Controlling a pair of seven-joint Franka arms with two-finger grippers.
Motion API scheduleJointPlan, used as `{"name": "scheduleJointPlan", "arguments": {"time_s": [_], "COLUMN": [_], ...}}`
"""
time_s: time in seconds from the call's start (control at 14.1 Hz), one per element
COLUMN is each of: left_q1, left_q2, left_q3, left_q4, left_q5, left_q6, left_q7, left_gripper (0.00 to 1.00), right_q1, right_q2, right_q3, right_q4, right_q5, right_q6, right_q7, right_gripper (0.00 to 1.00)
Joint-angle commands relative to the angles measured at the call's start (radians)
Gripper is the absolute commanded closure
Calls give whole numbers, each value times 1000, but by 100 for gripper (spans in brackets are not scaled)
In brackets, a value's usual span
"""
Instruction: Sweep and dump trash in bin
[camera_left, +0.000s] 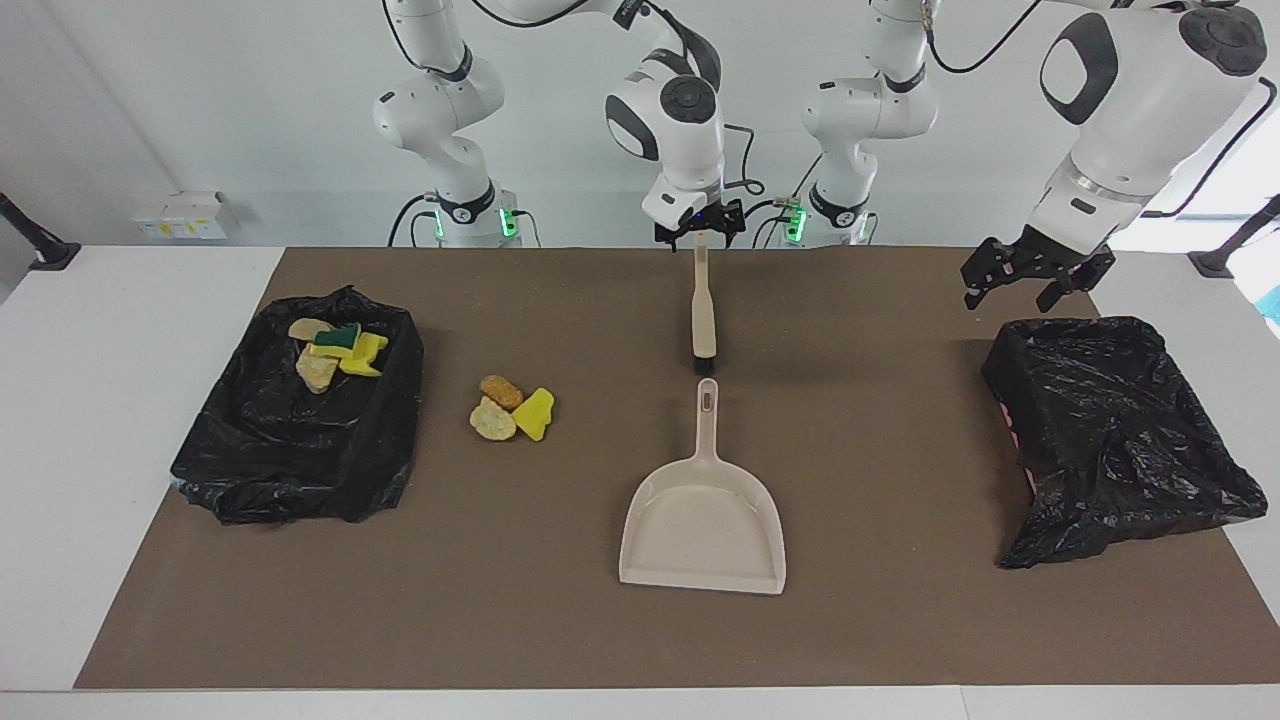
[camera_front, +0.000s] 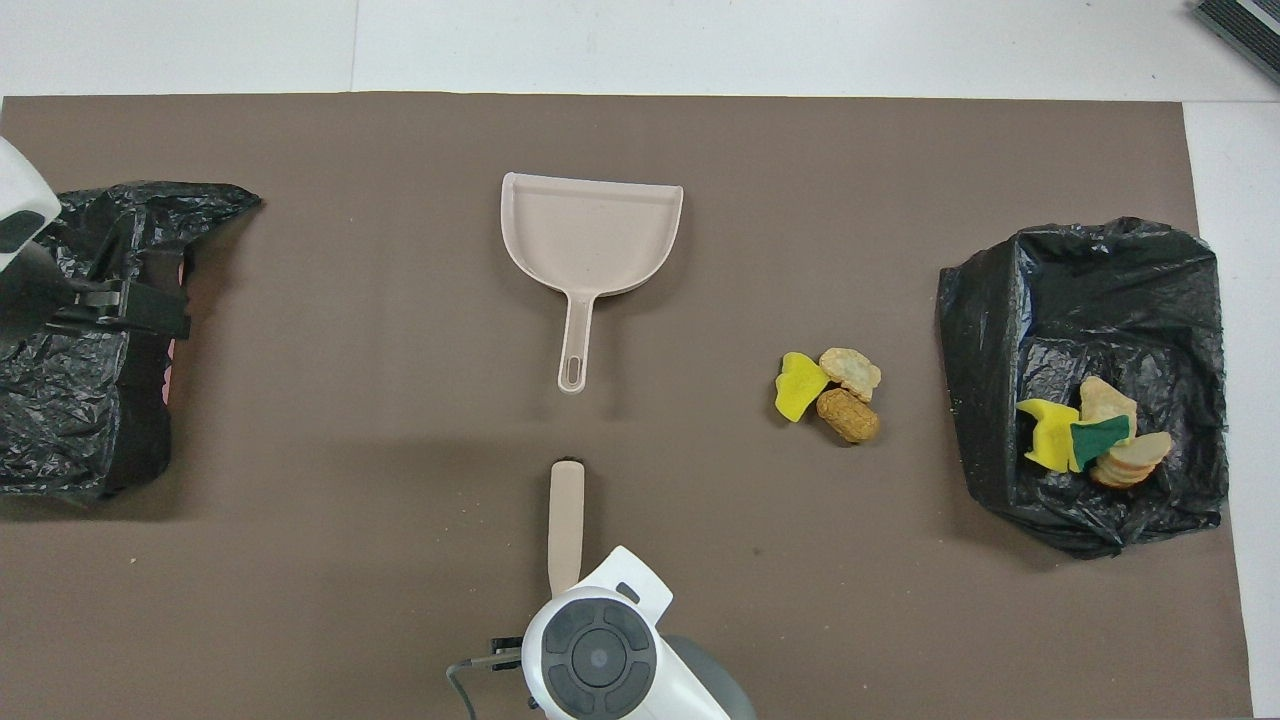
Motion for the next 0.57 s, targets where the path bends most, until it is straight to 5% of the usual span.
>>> {"name": "scheduleJointPlan", "arguments": {"time_s": [0.0,0.21,0.28,0.5], "left_q1": [-75,-165,-182,-239], "left_q2": [-22,34,57,140], "left_q3": [3,5,3,0], "left_q4": [-75,-77,-68,-48], "left_q5": [-13,-10,-8,-8], "left_q6": [103,172,192,261], "left_q7": [-46,-151,-190,-240], "left_gripper": [0,0,0,0], "right_q1": [0,5,12,23], "right_q2": [11,23,21,20], "right_q3": [-3,-3,-3,-3], "right_q4": [-63,-64,-67,-67], "right_q5": [51,74,74,74], "right_q6": [88,105,105,105], "right_q7": [-20,-3,5,26], "right_gripper": [0,3,16,98]}}
